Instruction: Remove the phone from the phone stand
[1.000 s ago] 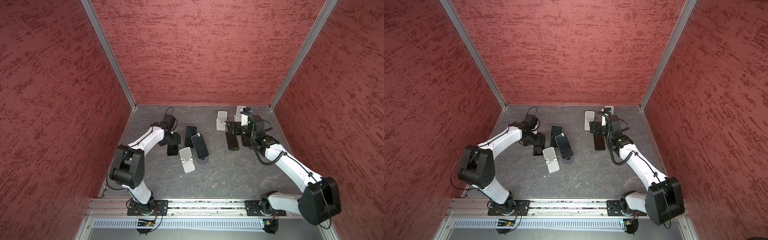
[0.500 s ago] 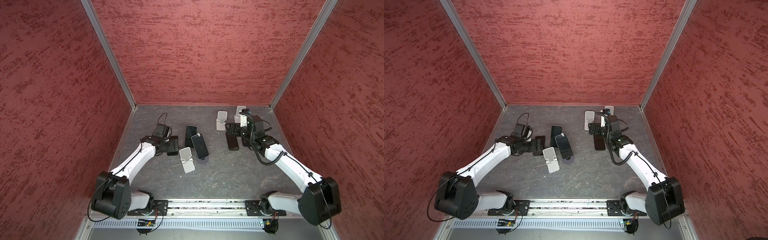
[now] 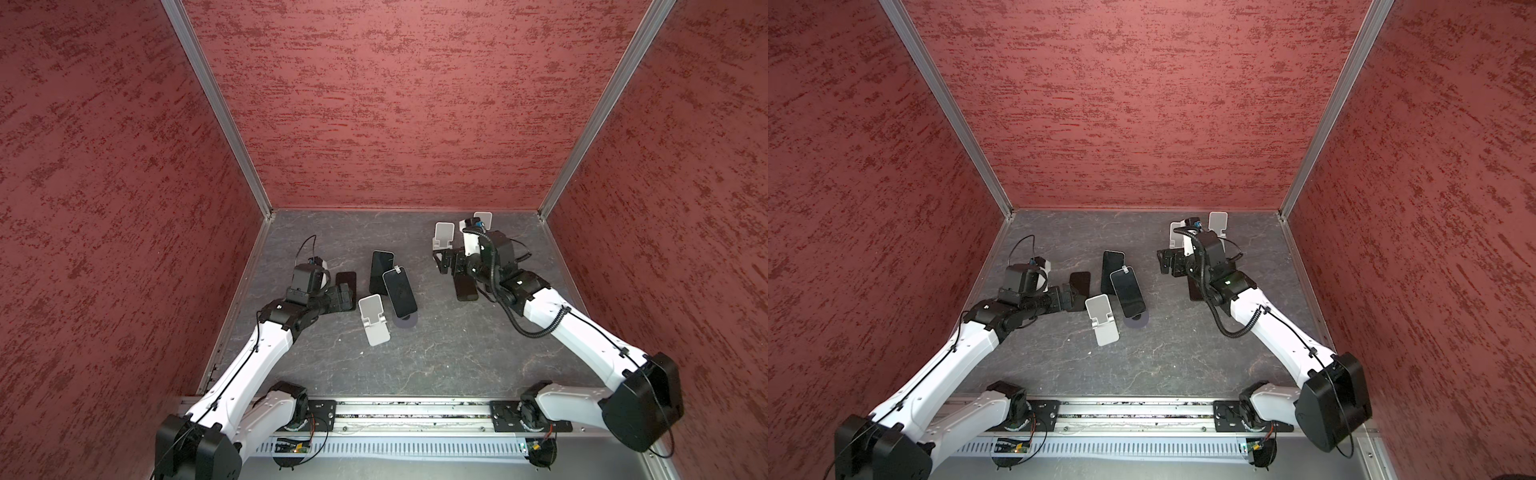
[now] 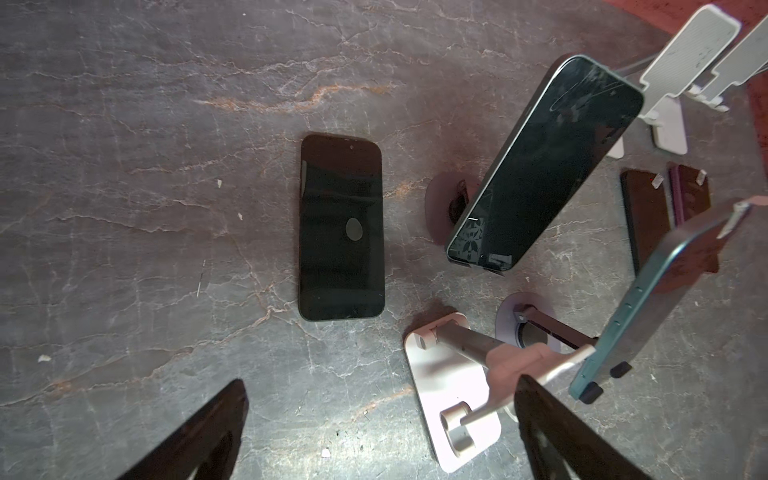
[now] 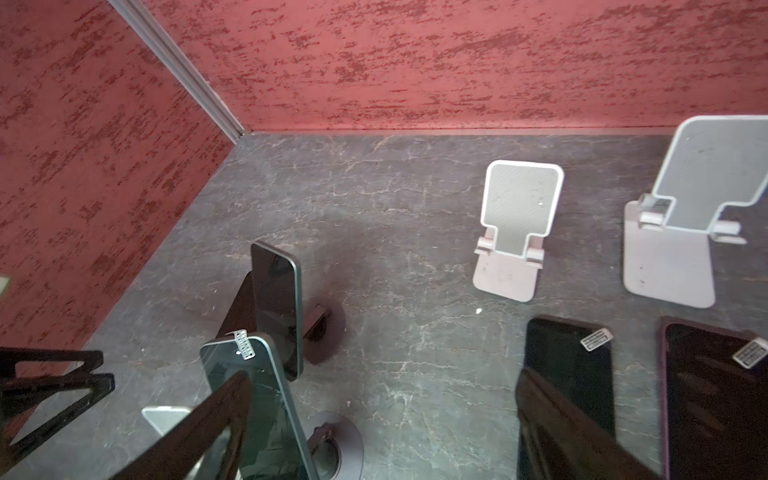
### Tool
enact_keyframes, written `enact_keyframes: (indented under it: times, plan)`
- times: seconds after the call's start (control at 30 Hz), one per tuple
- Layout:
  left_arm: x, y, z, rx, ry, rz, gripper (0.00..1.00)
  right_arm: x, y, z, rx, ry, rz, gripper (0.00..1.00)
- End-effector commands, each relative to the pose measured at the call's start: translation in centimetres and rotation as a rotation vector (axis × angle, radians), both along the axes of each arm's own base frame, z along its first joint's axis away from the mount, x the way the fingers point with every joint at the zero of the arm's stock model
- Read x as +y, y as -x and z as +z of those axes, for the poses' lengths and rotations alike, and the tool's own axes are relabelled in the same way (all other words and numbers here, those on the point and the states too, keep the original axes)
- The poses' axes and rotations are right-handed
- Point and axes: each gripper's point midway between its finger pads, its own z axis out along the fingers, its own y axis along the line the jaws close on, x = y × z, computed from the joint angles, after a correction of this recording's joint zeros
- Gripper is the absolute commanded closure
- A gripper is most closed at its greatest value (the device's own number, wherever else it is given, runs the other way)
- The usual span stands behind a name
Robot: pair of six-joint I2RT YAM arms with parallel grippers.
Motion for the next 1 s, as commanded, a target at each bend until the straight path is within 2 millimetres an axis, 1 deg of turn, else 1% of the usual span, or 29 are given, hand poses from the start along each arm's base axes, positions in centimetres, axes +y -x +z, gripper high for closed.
enact_keyframes:
  times: [0.0, 0.27, 0.43, 0.53, 0.67, 0.83, 0.9, 0.97]
  plan:
    - [-0.4, 0.2, 0.7, -0.034, 0.058, 0.003, 0.00, 1.1, 0.6, 1.5, -0.025, 0.005, 0.003, 0.01]
    - [-1.1, 1.3, 2.1, -0.089, 0.157, 0.006, 0.00, 6.1, 2.7, 0.6, -0.006, 0.044, 0.118, 0.01]
    - [-0.9, 2.2, 3.2, -0.136, 0.198, 0.020, 0.00, 9.0, 4.2, -0.3, 0.000, 0.068, 0.182, 0.01]
    - [-0.6, 2.7, 3.8, -0.157, 0.206, 0.031, 0.00, 10.7, 5.2, -0.8, 0.004, 0.081, 0.220, 0.01]
    - [-0.2, 3.1, 4.3, -0.174, 0.210, 0.049, 0.00, 13.0, 7.2, -1.0, -0.006, 0.097, 0.274, 0.01]
    - [0.2, 3.3, 4.4, -0.175, 0.209, 0.078, 0.00, 15.5, 9.4, -1.5, 0.005, 0.089, 0.333, 0.01]
    - [0.4, 3.4, 4.6, -0.179, 0.208, 0.086, 0.00, 16.7, 10.1, -2.6, 0.021, 0.104, 0.353, 0.01]
    - [0.5, 3.5, 4.9, -0.189, 0.207, 0.090, 0.01, 17.7, 11.0, -2.9, 0.027, 0.110, 0.379, 0.01]
